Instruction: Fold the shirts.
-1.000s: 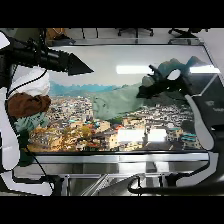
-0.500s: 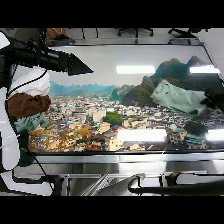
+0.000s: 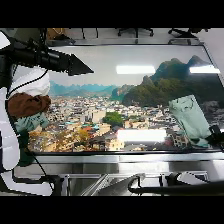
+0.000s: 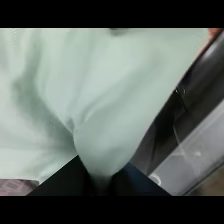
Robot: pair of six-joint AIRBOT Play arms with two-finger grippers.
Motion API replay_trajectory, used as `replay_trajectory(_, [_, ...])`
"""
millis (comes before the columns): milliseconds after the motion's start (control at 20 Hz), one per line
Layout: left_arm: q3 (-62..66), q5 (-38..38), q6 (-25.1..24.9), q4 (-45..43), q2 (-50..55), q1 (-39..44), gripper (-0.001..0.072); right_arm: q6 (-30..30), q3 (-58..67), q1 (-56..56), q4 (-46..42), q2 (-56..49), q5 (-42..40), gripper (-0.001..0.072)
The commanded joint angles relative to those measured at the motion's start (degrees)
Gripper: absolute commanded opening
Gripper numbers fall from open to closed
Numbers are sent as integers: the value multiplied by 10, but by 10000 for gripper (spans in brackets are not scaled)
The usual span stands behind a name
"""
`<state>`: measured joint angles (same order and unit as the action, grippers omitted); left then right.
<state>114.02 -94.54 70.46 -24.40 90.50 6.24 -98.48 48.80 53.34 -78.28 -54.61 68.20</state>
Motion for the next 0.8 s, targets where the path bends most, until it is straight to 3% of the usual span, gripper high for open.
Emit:
replay_trajectory(0, [-1,0,-6,0,0,0,11,-16,-58,6,-3,34,-15,24])
replay_trajectory(50, [-1,0,-6,0,0,0,11,-16,-58,6,-2,38,-12,25])
replay_trajectory(100, [-1,0,-6,0,0,0,11,-16,-58,6,1,40,-7,82])
replay_trajectory(200, [-1,0,-6,0,0,0,11,9,-50,6,0,40,11,492])
replay_trajectory(250, [-1,0,-6,0,0,0,10,32,-31,6,0,40,21,519])
replay_trajectory(500, [-1,0,-6,0,0,-12,10,55,174,-6,49,40,52,515])
replay_trajectory(650, [-2,-2,-6,0,-3,-39,10,68,238,-62,115,40,52,361])
replay_trajectory(750, [-2,-14,-5,0,-9,-57,9,68,235,-125,124,40,54,317])
